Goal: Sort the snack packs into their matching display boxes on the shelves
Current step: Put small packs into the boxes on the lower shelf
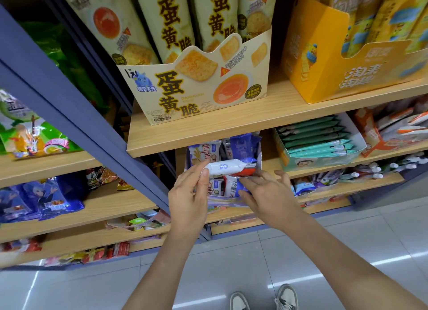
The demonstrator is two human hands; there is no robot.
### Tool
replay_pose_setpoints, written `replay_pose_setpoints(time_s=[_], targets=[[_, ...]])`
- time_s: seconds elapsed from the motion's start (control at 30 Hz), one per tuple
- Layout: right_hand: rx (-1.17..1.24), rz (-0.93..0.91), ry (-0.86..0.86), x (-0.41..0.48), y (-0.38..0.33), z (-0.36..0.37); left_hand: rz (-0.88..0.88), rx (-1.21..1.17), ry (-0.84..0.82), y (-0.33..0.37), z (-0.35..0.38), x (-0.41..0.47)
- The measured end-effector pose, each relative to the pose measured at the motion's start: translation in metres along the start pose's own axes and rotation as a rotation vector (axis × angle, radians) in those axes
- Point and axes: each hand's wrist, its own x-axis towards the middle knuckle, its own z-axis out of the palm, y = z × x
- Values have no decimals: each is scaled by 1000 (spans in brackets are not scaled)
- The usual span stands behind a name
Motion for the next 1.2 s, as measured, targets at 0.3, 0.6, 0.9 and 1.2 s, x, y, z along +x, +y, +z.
replay_pose_setpoints(time_s=[0.3,0.6,0.9,1.2], targets=[[1088,89,128,6,-21,-32,-392,-426,-159,4,-12,2],[1042,270,224,17,-26,-9,-109,687,-505,-52,-9,41],[347,-45,116,19,-33,-13,-114,658,-743,-60,-10,59],[211,30,266,-1,-7,-26,-19,567,-431,-54,8,23]])
